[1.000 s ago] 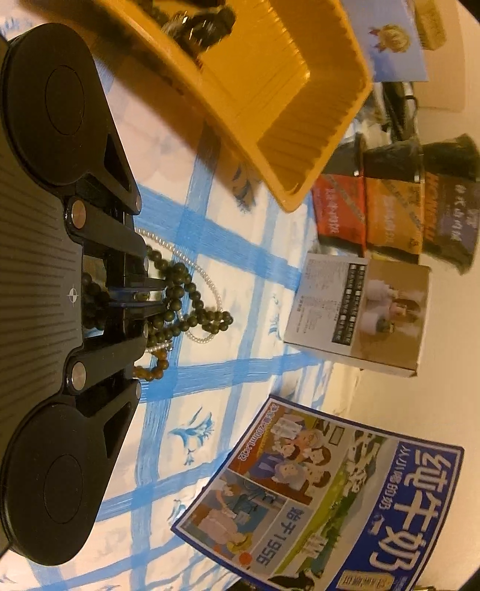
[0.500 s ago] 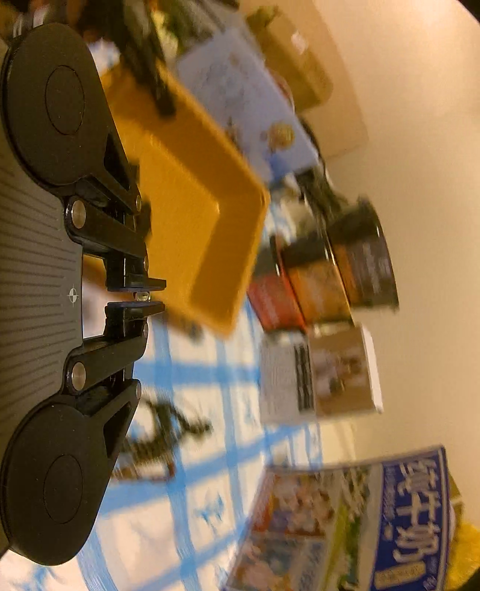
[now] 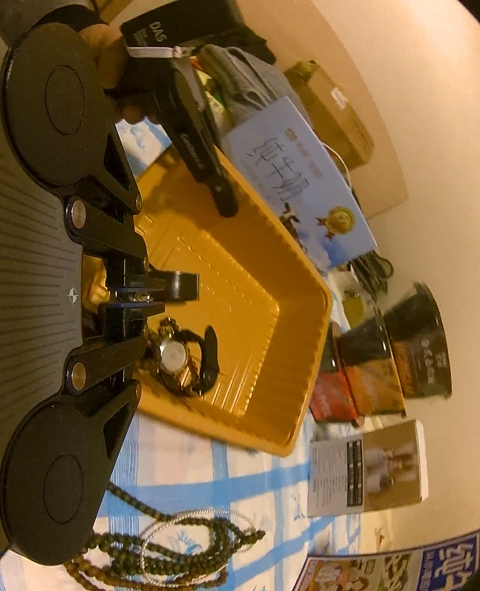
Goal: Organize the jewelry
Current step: 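Carry the bead strand into the orange tray and release it, then move the right tool back to the remaining bead strands, then grasp a dark bead strand with the right tool and lift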
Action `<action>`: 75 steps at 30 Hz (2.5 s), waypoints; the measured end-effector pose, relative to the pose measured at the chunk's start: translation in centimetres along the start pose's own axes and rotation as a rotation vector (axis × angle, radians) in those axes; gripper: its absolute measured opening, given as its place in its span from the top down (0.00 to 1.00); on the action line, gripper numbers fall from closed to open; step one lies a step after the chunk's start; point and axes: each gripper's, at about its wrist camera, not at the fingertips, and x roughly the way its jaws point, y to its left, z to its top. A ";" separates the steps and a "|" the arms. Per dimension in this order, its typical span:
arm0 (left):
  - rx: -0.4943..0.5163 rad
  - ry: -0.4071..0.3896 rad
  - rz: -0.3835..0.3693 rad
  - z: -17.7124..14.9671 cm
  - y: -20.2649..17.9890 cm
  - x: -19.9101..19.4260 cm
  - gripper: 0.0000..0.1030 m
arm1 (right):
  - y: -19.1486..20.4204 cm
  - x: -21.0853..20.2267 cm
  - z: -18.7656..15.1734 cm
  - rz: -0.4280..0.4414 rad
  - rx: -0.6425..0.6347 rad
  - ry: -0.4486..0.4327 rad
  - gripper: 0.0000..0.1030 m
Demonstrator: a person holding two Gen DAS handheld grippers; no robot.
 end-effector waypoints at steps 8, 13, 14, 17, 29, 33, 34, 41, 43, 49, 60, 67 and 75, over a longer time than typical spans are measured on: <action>-0.001 0.001 0.001 0.0 0.0 0.0 0.96 | 1.0 -0.8 -0.4 0.006 -0.011 -0.031 0.73; -0.001 0.002 0.001 0.0 0.0 0.0 0.96 | 1.0 -2.6 -0.8 -0.032 -0.005 -0.070 0.69; -0.001 0.002 0.001 0.0 0.0 -0.1 0.96 | 0.8 -2.9 -1.0 -0.045 0.002 -0.075 0.69; 0.001 0.002 0.001 0.0 0.1 -0.1 0.96 | 0.0 -4.0 -1.6 -0.090 0.007 -0.077 0.69; 0.005 0.002 0.003 -0.1 0.0 0.0 0.96 | -4.8 -7.4 -3.9 -0.317 0.025 -0.043 0.69; 0.007 0.001 0.003 -0.1 0.0 -0.1 0.96 | -6.1 -8.1 -4.6 -0.387 0.060 -0.032 0.69; 0.007 0.001 0.003 -0.1 0.0 0.0 0.96 | -6.5 -8.3 -4.7 -0.400 0.083 -0.034 0.69; 0.008 0.001 0.003 -0.1 0.0 -0.1 0.96 | -9.0 -9.1 -4.9 -0.482 0.213 -0.053 0.69; 0.006 0.001 0.003 -0.1 0.0 -0.1 0.96 | -9.6 -9.2 -4.8 -0.514 0.239 -0.064 0.69; 0.008 0.001 0.003 -0.1 0.0 -0.1 0.96 | -11.7 -9.1 -3.7 -0.601 0.288 -0.092 0.69; 0.009 0.001 0.004 0.0 -0.1 0.0 0.96 | -11.7 -5.0 -3.1 -0.709 0.070 0.015 0.74; 0.009 0.001 0.004 0.0 -0.1 0.1 0.96 | -11.2 -3.1 -3.2 -0.726 -0.047 0.048 0.93; 0.008 0.001 0.001 -0.1 0.0 0.1 0.96 | -11.7 -7.0 -1.8 -0.695 0.084 -0.060 0.94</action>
